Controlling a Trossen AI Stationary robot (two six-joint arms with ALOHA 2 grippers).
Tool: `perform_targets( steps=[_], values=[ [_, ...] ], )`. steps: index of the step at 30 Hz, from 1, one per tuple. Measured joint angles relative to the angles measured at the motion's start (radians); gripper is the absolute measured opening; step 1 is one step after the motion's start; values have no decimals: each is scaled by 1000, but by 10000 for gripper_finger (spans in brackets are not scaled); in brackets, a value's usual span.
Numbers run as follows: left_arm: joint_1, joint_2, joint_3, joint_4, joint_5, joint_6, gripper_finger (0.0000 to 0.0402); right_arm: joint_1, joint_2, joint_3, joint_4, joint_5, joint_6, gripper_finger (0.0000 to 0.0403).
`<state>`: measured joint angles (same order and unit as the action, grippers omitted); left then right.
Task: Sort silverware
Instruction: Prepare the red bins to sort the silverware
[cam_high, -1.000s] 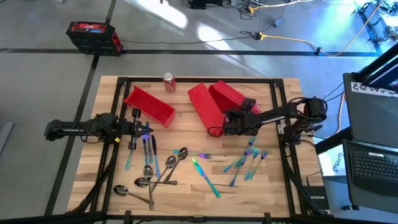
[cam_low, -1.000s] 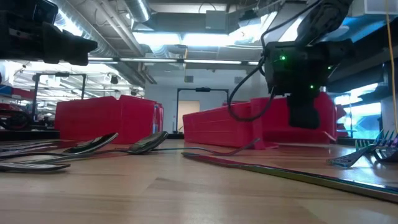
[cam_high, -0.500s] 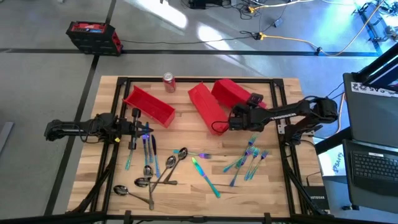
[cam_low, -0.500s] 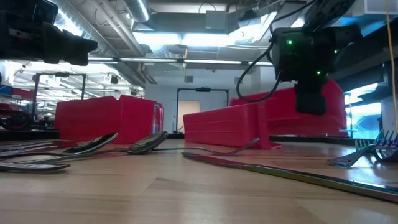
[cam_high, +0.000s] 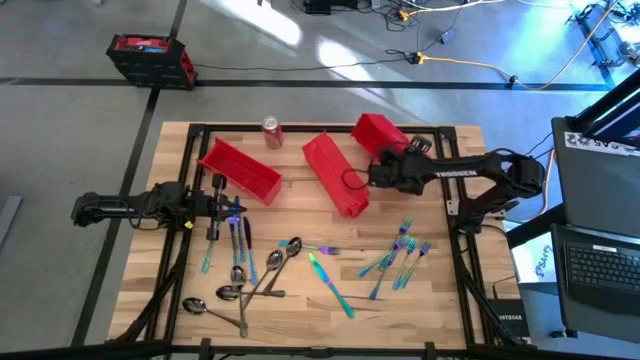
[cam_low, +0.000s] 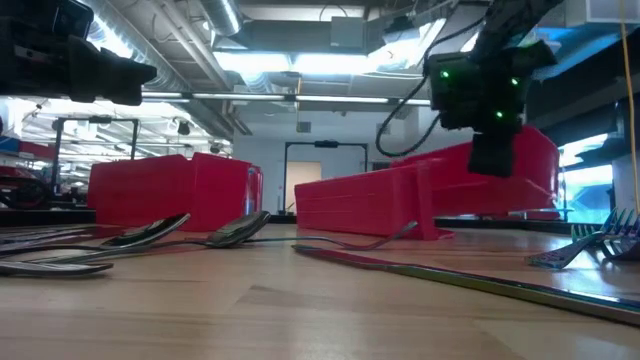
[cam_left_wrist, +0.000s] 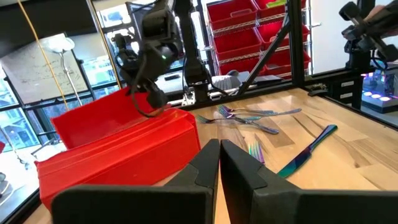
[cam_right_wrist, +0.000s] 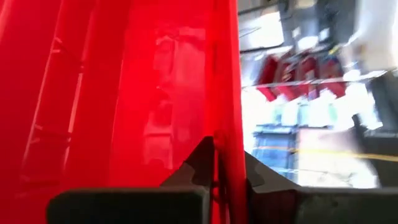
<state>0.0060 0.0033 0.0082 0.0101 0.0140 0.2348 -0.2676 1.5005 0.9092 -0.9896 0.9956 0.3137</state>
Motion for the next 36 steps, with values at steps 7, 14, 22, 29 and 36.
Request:
perform_targets(
  steps=[7, 14, 22, 29, 36],
  values=[
    [0, 0, 0, 0, 0, 0, 0, -54, -5, 104, -198, -177, 289, 0],
    [0, 0, 0, 0, 0, 0, 0, -58, -124, 107, -246, -269, 517, 0],
    [0, 0, 0, 0, 0, 0, 0, -60, -339, 29, -179, -357, 682, 0],
    [0, 0, 0, 0, 0, 0, 0, -41, -379, -99, 10, -456, 734, 0],
    [0, 0, 0, 0, 0, 0, 0, -33, -376, -233, 140, -454, 842, 0]
  ],
)
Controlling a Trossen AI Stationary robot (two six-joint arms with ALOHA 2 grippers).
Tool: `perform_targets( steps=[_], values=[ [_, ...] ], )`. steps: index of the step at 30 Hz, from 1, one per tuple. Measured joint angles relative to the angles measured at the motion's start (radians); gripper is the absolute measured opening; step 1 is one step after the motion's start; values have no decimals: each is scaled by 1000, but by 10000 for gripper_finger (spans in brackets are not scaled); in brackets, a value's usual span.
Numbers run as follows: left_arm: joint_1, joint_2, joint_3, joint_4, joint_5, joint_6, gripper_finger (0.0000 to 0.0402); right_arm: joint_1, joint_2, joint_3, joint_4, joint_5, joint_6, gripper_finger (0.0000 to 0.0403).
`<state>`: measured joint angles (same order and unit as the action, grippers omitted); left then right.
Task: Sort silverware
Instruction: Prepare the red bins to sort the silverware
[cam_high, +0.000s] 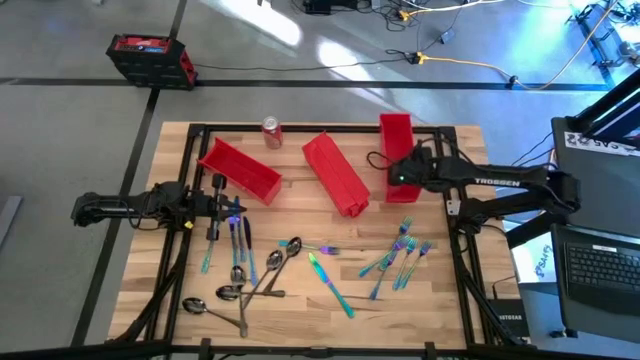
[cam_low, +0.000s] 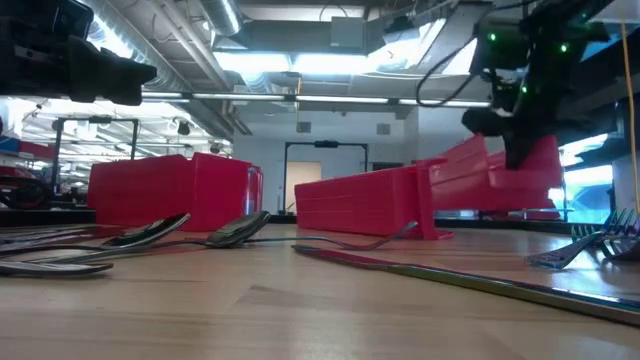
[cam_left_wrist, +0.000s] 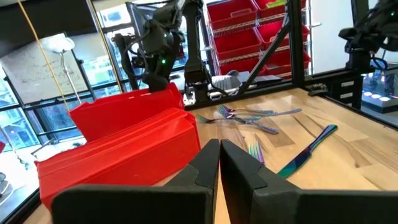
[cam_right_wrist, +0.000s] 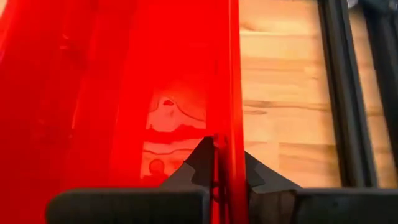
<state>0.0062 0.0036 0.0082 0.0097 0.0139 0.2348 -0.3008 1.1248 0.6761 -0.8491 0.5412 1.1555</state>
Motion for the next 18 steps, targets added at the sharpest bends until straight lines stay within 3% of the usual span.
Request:
perform_targets(
  steps=[7, 18],
  values=[
    [0, 0, 0, 0, 0, 0, 0, 10, 5, -77, 154, -31, 30, 0],
    [0, 0, 0, 0, 0, 0, 0, 53, 24, -85, 111, 41, 71, 0]
  ],
)
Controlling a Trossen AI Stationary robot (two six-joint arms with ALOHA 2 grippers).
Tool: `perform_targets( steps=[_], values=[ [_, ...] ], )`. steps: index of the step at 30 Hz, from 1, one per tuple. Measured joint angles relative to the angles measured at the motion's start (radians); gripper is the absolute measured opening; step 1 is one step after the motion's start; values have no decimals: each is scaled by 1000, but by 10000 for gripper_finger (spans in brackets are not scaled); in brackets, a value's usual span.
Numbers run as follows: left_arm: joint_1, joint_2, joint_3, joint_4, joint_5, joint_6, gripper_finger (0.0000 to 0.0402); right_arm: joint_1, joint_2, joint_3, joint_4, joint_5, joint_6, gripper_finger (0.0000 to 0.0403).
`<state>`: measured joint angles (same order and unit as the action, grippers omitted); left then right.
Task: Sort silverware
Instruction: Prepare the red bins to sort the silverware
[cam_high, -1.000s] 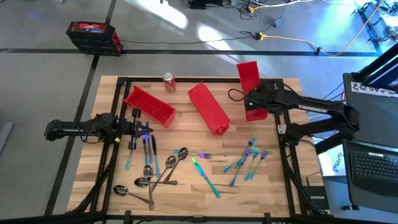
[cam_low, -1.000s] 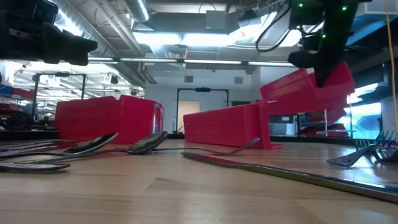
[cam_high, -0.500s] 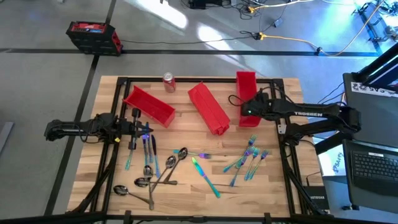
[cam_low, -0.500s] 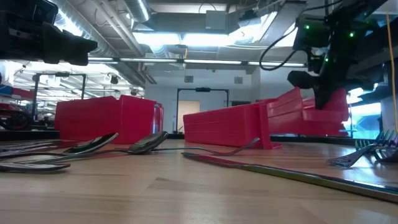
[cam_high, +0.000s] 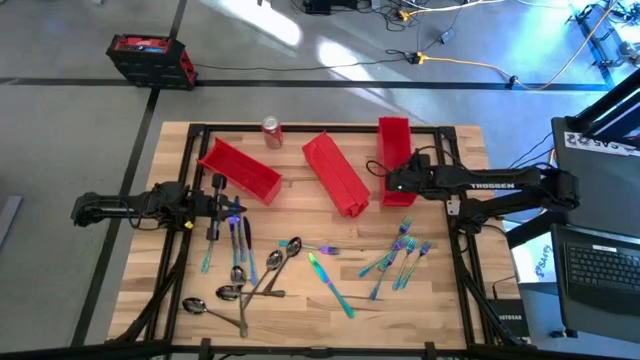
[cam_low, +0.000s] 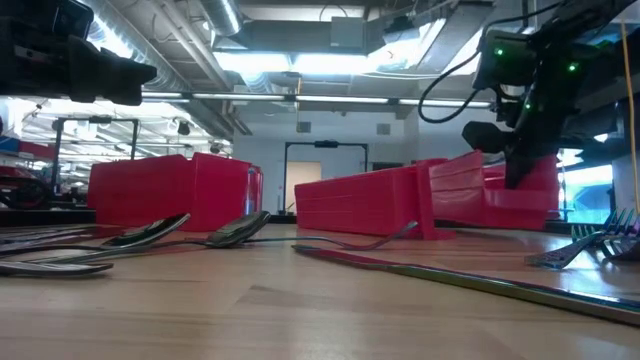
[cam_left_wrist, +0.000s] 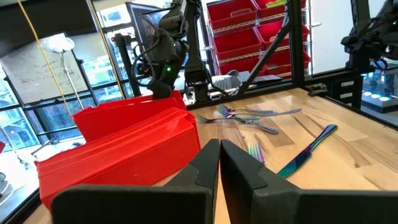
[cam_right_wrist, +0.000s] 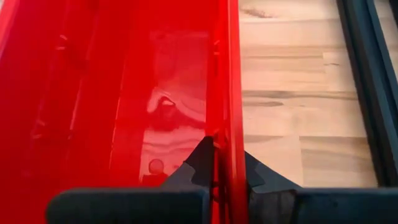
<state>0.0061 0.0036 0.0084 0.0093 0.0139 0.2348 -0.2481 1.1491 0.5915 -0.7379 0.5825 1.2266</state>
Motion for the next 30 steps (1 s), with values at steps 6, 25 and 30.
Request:
perform_targets(
  steps=[6, 25, 30],
  values=[
    [0, 0, 0, 0, 0, 0, 0, 0, 13, 0, -15, -6, -19, 0],
    [0, 0, 0, 0, 0, 0, 0, 2, 40, 1, 5, -52, 5, 0],
    [0, 0, 0, 0, 0, 0, 0, 44, 40, 1, 14, -52, 57, 0]
  ],
)
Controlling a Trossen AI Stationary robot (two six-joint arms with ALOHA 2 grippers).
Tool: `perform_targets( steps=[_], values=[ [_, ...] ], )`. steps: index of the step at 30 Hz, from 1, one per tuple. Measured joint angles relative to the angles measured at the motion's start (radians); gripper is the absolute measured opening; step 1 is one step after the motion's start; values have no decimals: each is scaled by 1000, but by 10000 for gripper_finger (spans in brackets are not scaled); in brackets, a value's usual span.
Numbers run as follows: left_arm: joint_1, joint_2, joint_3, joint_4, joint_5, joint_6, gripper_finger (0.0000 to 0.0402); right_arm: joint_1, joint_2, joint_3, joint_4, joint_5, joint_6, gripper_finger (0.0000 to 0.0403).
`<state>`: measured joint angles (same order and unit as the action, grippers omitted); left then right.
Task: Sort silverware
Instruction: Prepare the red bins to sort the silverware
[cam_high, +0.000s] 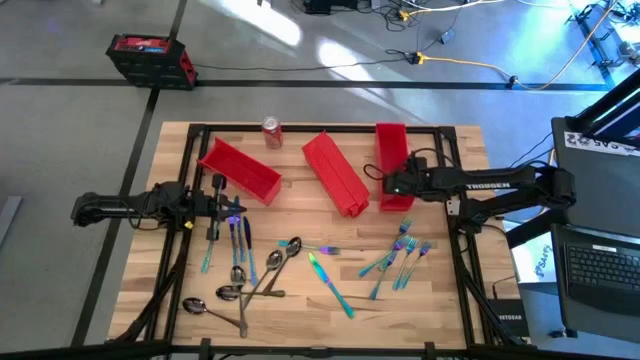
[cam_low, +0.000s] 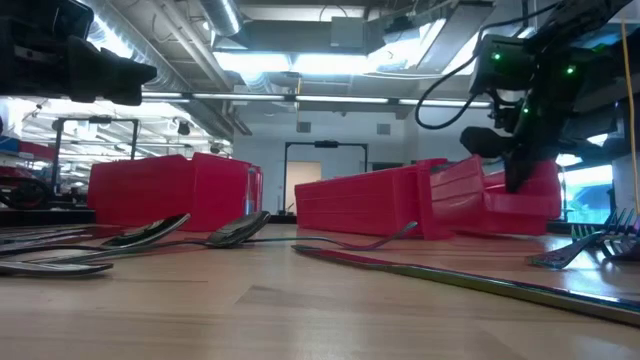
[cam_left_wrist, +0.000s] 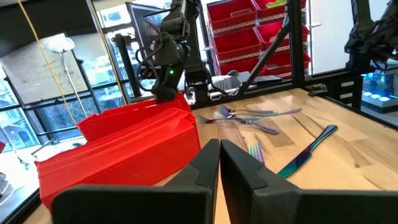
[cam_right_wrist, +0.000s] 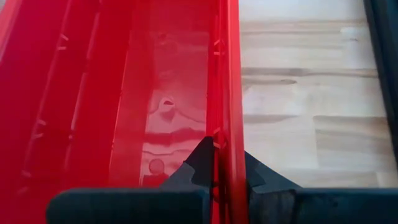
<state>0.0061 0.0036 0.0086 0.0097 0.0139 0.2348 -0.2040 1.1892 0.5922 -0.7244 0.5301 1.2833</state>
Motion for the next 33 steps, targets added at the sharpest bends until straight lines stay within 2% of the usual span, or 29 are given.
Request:
perform_targets(
  steps=[10, 25, 33],
  values=[
    [0, 0, 0, 0, 0, 0, 0, 78, 5, 0, -5, 27, 76, 0],
    [0, 0, 0, 0, 0, 0, 0, 82, 46, 0, 21, 42, 71, 1],
    [0, 0, 0, 0, 0, 0, 0, 80, 46, 1, 20, 26, 52, 34]
  ],
)
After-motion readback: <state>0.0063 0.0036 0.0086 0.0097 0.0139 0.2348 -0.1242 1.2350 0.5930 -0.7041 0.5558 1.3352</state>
